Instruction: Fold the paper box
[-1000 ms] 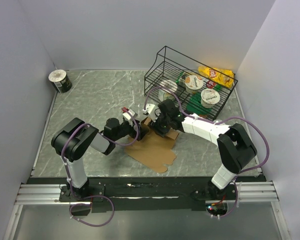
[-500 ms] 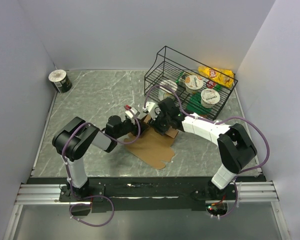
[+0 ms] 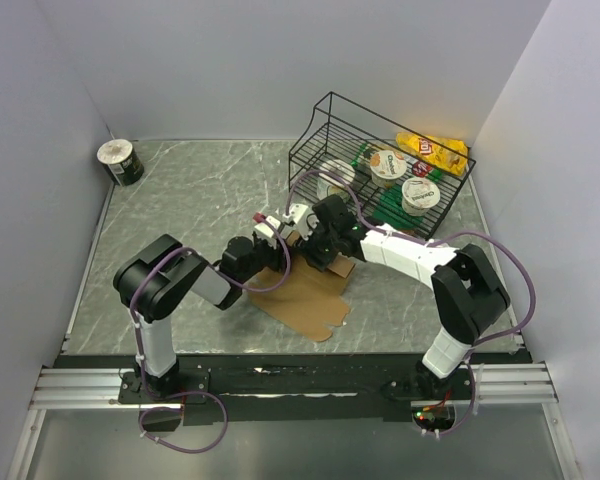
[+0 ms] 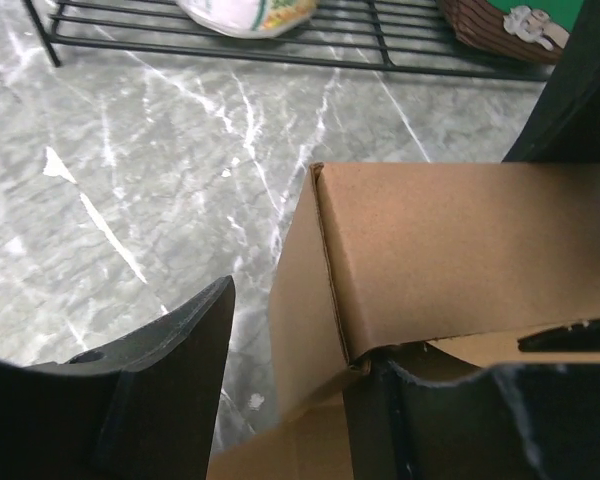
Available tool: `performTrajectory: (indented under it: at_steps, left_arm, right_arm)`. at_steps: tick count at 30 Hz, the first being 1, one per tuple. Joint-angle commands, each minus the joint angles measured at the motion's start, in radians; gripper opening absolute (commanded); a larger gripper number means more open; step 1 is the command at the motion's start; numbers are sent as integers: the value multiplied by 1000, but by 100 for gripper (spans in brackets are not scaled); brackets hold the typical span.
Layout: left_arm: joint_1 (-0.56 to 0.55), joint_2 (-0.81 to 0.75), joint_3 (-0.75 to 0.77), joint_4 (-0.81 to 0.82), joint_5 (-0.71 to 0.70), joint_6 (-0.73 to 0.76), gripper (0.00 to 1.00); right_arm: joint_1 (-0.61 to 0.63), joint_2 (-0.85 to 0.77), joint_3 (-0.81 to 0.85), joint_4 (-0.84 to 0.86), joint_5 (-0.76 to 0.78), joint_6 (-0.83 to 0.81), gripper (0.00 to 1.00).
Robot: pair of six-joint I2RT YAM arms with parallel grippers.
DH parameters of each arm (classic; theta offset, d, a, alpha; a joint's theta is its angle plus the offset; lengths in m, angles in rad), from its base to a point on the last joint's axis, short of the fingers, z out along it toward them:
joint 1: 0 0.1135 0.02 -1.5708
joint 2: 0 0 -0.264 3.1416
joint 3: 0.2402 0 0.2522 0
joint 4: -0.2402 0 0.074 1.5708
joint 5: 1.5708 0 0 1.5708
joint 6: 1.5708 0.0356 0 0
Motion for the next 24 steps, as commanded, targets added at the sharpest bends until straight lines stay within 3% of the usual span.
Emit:
performTrajectory:
  at_steps: [1, 5, 12, 16, 24]
  left_arm:
    - [-1, 23, -8, 95, -76, -9, 50]
    - [-12, 31, 9, 109, -59, -18, 42]
    - [-15, 26, -4, 73, -170, -74, 23]
    - [-15, 16, -16, 40, -258, -110, 18]
    - [-20, -29, -17, -75, -399, -107, 18]
  right_arm:
    - [11, 16, 49, -40, -62, 25, 47]
    - [14, 13, 39, -38, -66, 35, 47]
    - [12, 4, 23, -42, -48, 61, 47]
    - [11, 8, 24, -54, -25, 78, 47]
    - [11, 10, 24, -75, 15, 96, 46]
